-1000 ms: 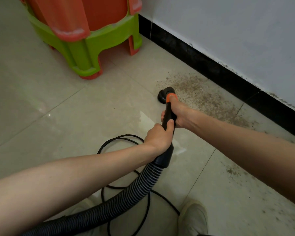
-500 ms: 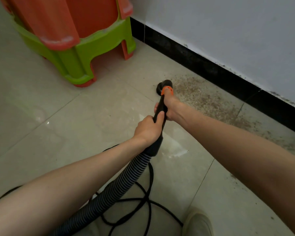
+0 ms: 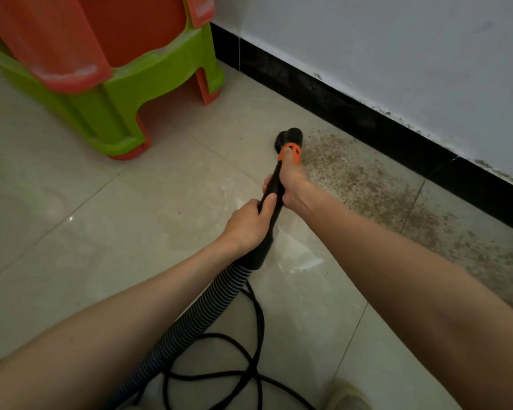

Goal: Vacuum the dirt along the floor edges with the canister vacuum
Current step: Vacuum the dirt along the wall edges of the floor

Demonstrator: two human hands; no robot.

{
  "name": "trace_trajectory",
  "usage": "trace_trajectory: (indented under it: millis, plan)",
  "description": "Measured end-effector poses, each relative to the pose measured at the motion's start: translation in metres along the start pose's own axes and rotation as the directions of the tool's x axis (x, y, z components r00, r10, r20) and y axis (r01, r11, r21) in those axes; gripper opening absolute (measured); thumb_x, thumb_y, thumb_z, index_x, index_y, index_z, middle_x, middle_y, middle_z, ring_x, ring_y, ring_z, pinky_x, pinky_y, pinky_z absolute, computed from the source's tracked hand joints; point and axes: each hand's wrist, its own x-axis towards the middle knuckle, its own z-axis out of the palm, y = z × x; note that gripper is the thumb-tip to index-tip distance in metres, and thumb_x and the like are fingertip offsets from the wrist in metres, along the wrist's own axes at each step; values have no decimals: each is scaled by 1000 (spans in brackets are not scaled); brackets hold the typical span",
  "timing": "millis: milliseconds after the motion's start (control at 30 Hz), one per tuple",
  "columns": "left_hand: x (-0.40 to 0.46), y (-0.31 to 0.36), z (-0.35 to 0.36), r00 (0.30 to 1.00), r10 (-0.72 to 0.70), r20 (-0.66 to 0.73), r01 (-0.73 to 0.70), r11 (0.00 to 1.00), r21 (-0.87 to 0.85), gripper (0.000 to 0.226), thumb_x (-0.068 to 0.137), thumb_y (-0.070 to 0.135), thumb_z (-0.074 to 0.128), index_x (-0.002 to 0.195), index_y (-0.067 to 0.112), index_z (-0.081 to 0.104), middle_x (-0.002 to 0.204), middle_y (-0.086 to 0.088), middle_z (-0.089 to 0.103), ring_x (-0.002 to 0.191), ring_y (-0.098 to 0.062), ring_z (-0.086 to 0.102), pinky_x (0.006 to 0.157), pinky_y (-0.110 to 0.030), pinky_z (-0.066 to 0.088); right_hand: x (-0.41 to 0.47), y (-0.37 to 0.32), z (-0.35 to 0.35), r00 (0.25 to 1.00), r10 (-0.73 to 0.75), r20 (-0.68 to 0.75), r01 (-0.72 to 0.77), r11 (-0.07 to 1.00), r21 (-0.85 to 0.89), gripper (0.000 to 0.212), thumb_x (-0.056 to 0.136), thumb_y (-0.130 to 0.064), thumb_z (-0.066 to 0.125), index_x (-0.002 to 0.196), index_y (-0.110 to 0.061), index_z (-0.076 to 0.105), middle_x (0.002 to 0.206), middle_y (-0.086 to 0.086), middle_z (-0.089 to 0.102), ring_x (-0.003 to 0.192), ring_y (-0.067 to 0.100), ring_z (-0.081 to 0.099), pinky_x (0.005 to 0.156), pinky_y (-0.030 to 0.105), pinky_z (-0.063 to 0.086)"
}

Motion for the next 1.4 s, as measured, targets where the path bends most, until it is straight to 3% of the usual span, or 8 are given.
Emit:
trace_trajectory:
  millis: [133,333,533,767,933,1100,1233,1400]
  plan:
    - [7,-5,8,1000,15,-11,-15,1000,-21,52,99,52,26,98,10,57,80,-1,60,77,-20,61,62,-30,44,8,1,-2,999,-22,-33,21,999,-28,36,101,-40,45,84,-9,47,48,8,52,34,17,49,37,22,45]
    - [12,-19,8,990,-32,-140,16,993,-119,48,98,52,28,99,12,54,80,0,60,73,-15,60,58,-27,43,10,1,18,991,-11,133,24,995,-96,37,100,-40,50,89,-5,47,58,11,53,45,21,51,44,30,48]
    - [13,-28,5,977,-69,-201,35,986,-165,45,98,52,28,96,14,53,78,2,57,69,-11,57,53,-25,38,12,2,36,974,6,228,33,986,-166,37,101,-40,49,91,-4,48,58,12,54,43,21,52,41,26,49]
    - [40,-6,1,998,22,-55,-21,1000,7,46,100,49,24,102,11,49,77,4,52,74,-18,55,60,-31,38,32,-12,19,997,-77,-2,77,994,-74,42,102,-41,45,79,-6,46,54,10,54,43,20,52,43,28,49]
    - [53,14,18,997,70,-26,-67,993,99,46,99,51,22,99,13,47,85,-3,58,79,-25,57,65,-33,40,49,-27,-6,986,-106,-130,104,994,-24,40,102,-42,43,79,-9,47,37,5,51,38,20,51,44,27,47]
    - [57,14,28,993,106,-52,-104,993,48,44,97,54,26,101,15,47,76,4,55,69,-15,57,56,-28,42,58,-33,-16,991,-110,-72,104,991,-88,40,102,-42,45,82,-7,46,55,11,56,44,22,56,49,31,51]
    - [67,16,31,992,77,-103,-81,996,-34,46,99,50,25,108,12,49,78,4,55,75,-18,59,62,-31,46,66,-42,-3,986,-166,-36,158,975,-157,38,101,-39,48,81,-7,44,57,12,57,45,21,56,52,34,55]
    - [91,21,32,991,42,-130,-54,994,-93,44,100,48,25,105,12,49,78,5,53,68,-7,52,53,-21,37,82,-55,7,981,-195,-10,189,958,-215,37,101,-40,48,91,-5,49,58,12,57,45,23,56,67,42,59]
